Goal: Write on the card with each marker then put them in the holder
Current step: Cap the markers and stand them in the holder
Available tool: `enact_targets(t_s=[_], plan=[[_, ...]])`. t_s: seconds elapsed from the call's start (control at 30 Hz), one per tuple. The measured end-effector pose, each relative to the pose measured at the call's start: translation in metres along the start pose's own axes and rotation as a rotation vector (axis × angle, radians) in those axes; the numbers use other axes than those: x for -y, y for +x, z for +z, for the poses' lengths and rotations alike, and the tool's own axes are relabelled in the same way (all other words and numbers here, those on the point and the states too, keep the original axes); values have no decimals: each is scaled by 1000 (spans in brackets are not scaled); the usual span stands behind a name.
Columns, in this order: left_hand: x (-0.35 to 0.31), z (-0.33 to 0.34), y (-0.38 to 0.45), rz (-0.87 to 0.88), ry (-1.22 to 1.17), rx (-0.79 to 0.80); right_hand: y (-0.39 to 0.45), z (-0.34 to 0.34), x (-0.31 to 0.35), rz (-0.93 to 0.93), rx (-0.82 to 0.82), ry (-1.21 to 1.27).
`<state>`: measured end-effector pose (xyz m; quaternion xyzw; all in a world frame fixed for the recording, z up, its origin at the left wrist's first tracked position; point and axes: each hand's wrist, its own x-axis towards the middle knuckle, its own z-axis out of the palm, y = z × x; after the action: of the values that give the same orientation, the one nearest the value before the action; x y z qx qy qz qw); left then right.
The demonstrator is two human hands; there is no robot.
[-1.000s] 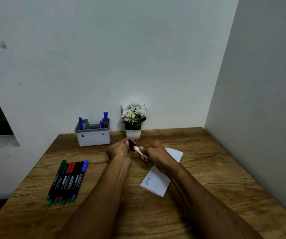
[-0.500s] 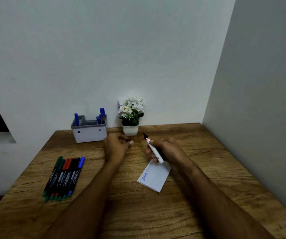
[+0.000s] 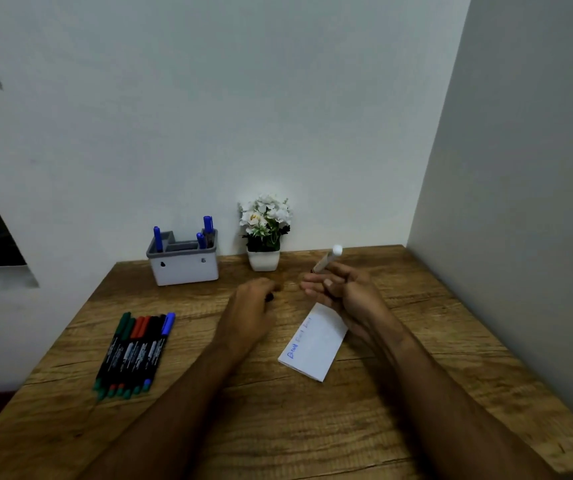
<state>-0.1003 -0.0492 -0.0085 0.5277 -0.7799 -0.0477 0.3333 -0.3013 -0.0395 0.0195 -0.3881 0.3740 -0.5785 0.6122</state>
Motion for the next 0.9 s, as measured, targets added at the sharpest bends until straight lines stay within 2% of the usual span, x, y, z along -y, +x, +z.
enact_targets(t_s=[0.1,0.2,0.33,0.53,0.9], plan=[[-1,-1,-10,162,-32,192,-2,-6,-4,-55,-52,-75],[-1,1,-17,206,-19,334,-5,-12,-10,-102,-144,-173],[3,6,-21,207,40,453,-4,-20,-19,-199,-157,-385],[10,13,-23,203,53,515,-7,-22,-18,-233,-81,-622],[12,15,-25,276,88,483,-4,-24,-21,-297,57,-820]])
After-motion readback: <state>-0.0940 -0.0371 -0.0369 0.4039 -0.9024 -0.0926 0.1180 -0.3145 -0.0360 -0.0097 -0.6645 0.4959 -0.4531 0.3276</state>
